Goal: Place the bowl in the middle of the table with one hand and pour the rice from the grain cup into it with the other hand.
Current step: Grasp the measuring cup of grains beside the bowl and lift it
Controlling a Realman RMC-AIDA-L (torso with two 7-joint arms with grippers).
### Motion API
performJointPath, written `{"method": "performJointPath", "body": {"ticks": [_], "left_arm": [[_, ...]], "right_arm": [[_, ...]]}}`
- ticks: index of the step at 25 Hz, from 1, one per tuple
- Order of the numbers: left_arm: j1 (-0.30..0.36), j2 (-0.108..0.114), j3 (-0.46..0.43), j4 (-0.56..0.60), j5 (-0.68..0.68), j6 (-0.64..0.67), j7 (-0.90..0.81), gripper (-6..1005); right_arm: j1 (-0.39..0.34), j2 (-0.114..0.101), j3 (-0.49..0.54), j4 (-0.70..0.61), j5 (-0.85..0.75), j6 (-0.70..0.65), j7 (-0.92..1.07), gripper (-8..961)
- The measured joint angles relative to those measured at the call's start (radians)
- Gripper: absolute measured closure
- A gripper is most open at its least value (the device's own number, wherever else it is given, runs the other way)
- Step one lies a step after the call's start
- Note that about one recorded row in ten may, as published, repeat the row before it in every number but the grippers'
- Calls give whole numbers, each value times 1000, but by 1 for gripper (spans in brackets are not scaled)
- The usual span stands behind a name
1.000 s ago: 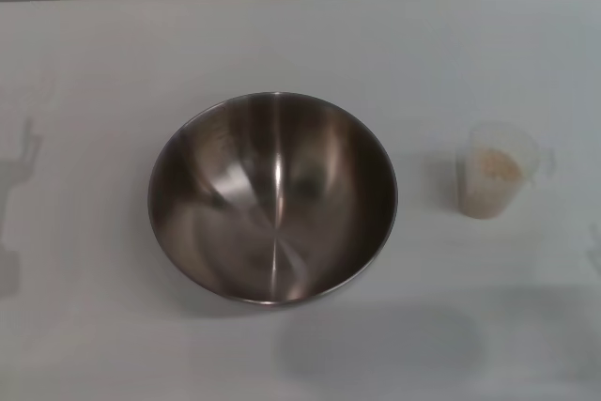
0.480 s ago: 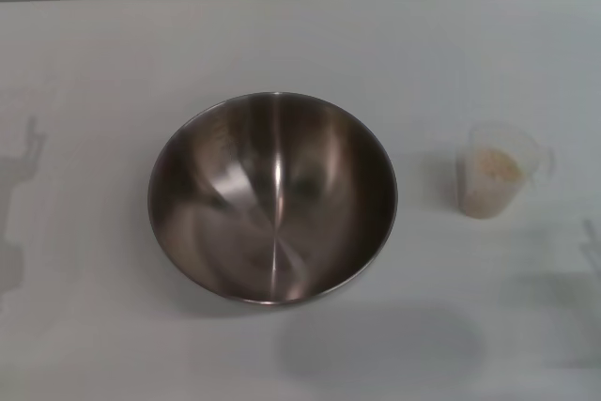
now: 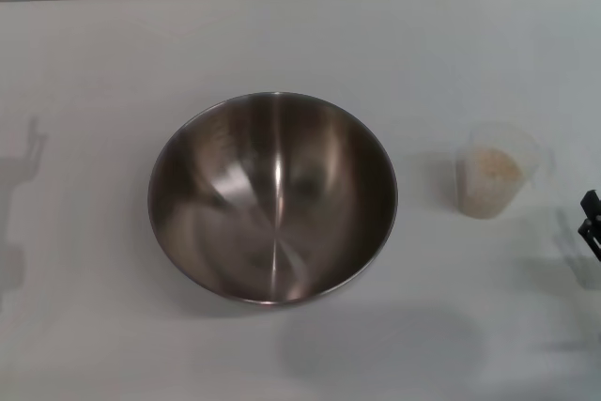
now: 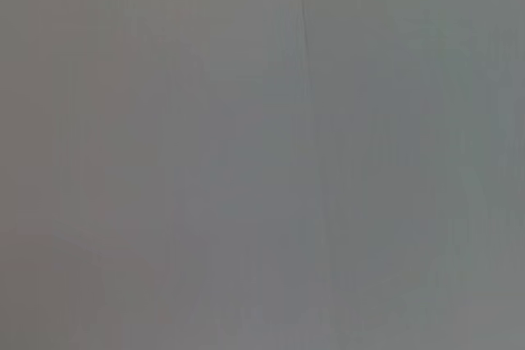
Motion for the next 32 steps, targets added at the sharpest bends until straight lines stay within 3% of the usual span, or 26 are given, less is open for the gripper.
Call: {"method": "performJointPath", "body": {"ticks": [32], "left_arm": [[6, 0, 16, -3, 2, 4, -6, 166]], "right_arm": [[84, -4, -1, 11, -1, 152, 41, 152]]}}
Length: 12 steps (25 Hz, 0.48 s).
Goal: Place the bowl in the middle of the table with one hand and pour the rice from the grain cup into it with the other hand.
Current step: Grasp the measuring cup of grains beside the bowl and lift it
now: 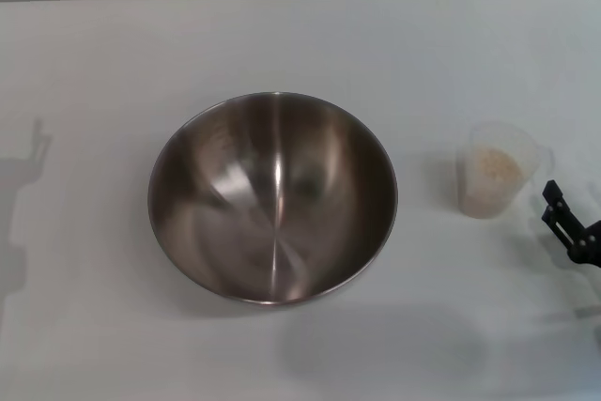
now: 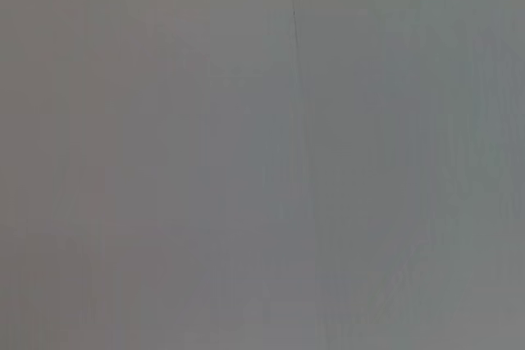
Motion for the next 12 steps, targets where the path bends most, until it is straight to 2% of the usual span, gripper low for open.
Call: {"method": "performJointPath", "body": {"ticks": [12], "left_arm": [[1, 0, 8, -2, -2, 1, -2, 166]], "right_arm": [[25, -1, 6, 0, 3, 43, 0, 151]]}}
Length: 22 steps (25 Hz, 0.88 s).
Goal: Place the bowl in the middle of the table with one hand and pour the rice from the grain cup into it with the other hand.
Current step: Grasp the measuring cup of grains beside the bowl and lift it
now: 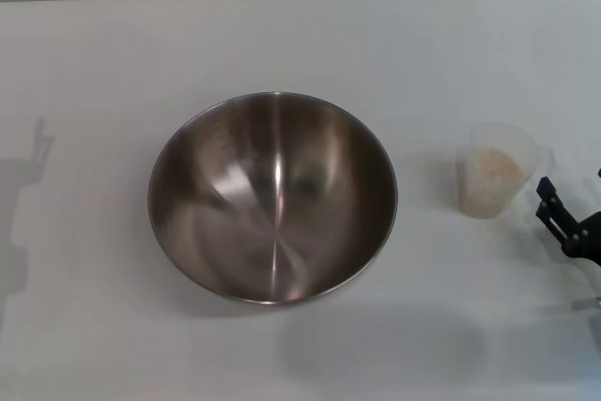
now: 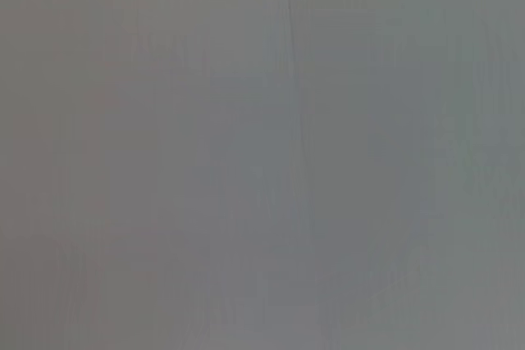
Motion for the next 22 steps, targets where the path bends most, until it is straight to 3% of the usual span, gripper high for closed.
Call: {"method": "performJointPath", "body": {"ticks": [22], "left_arm": [[14, 0, 2, 1, 0, 0, 0, 166]], "right_arm": [[24, 0, 5, -2, 0, 8, 0, 152]]}}
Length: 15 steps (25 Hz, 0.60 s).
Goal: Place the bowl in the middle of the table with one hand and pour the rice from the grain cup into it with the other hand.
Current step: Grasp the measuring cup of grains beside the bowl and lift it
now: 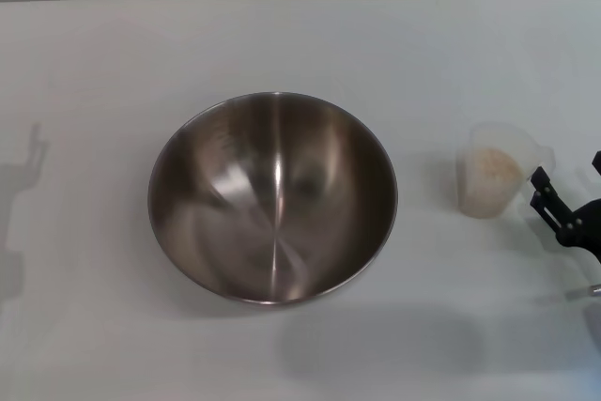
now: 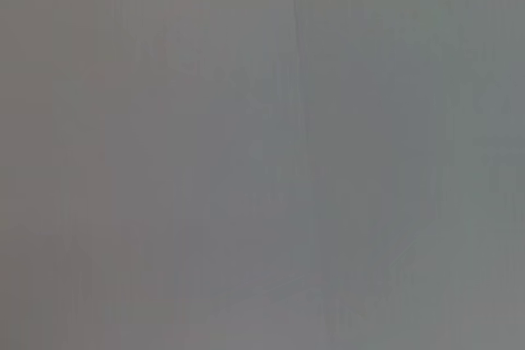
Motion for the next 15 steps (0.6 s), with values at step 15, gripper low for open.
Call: {"method": "performJointPath", "body": {"ticks": [15], "left_arm": [[12, 0, 0, -3, 0, 2, 0, 166]], "right_arm": [[6, -2, 2, -2, 1, -3, 0, 151]]}}
